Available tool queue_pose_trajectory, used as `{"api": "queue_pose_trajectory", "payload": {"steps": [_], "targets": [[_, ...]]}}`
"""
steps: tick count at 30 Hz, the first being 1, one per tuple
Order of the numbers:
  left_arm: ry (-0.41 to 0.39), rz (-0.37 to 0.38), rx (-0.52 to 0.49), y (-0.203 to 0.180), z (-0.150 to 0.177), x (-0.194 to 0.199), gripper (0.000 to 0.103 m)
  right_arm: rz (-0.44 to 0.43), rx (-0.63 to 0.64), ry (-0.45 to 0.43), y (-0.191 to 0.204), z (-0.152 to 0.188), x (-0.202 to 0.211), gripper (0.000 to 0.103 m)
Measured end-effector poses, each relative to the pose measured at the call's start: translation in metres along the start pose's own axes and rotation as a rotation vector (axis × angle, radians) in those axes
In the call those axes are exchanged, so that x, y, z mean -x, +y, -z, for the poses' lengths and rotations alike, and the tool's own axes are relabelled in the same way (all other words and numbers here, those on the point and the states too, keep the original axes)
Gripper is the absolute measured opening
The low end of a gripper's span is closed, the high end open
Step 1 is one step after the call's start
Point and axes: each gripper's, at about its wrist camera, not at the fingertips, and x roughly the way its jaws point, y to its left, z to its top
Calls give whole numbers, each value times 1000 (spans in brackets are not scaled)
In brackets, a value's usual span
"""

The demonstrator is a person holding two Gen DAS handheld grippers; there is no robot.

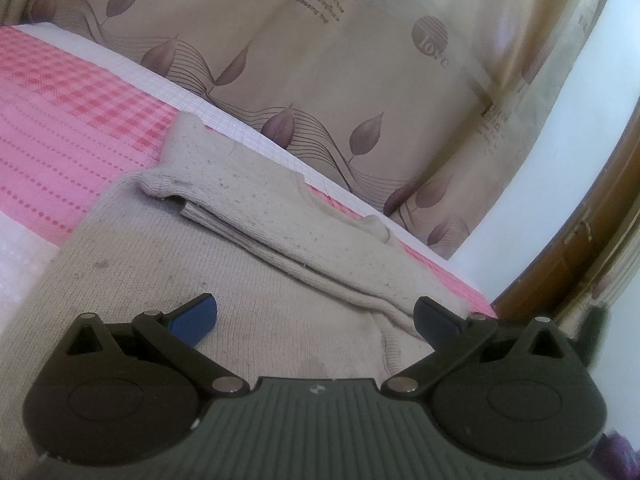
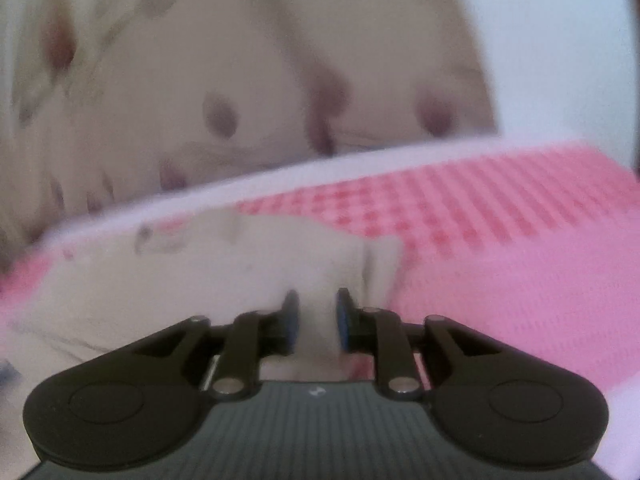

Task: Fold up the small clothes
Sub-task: 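Grasp the sweater hem with both grippers and fold it toward the collar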

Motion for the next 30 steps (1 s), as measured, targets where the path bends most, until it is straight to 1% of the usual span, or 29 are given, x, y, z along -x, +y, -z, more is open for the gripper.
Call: {"api": "queue_pose_trajectory", "payload": {"steps": [1, 2, 3, 4, 6, 8, 10, 13, 15, 18, 19, 21, 22, 24, 26, 27, 29, 30], "targets": [[7, 8, 1, 1, -1, 0, 103, -44, -25, -25, 0, 6, 18, 53], [21, 18, 0, 1, -2, 1, 103, -80, -23, -45, 2, 14, 39, 63], [42, 30, -4, 0, -3, 4, 103, -97, -4, -58, 8, 25, 63, 80], [65, 53, -4, -1, -2, 8, 103, -110, 29, -66, 15, 40, 90, 84], [99, 111, -4, -3, 4, 23, 103, -133, 82, -65, 25, 67, 134, 84], [113, 132, -35, -7, 15, 42, 103, -133, 83, -62, 29, 92, 170, 84], [122, 144, -78, -11, 29, 61, 103, -132, 62, -37, 29, 119, 196, 84], [98, 140, -153, -13, 47, 95, 103, -38, 63, -15, 34, 157, 221, 84], [68, 133, -191, -12, 56, 120, 103, -22, 34, -2, 36, 173, 231, 84], [41, 108, -223, -6, 60, 153, 103, -33, 18, 31, 42, 186, 236, 84], [48, 102, -211, -2, 60, 161, 103, -28, 22, 42, 45, 187, 235, 84], [81, 101, -153, 13, 62, 177, 103, -56, 1, 61, 46, 188, 229, 84], [87, 100, -127, 20, 64, 185, 103, -75, -30, 70, 44, 188, 225, 84], [102, 74, -75, 36, 65, 198, 103, -97, -85, 93, 38, 191, 217, 84], [111, 81, -48, 48, 65, 208, 102, -126, -134, 112, 35, 195, 209, 84], [109, 75, -50, 50, 65, 211, 102, -136, -138, 107, 35, 195, 207, 84], [118, 35, -82, 51, 65, 213, 102, -148, -130, 115, 37, 192, 203, 82], [134, -4, -94, 52, 66, 211, 102, -150, -137, 121, 37, 190, 201, 77]]}}
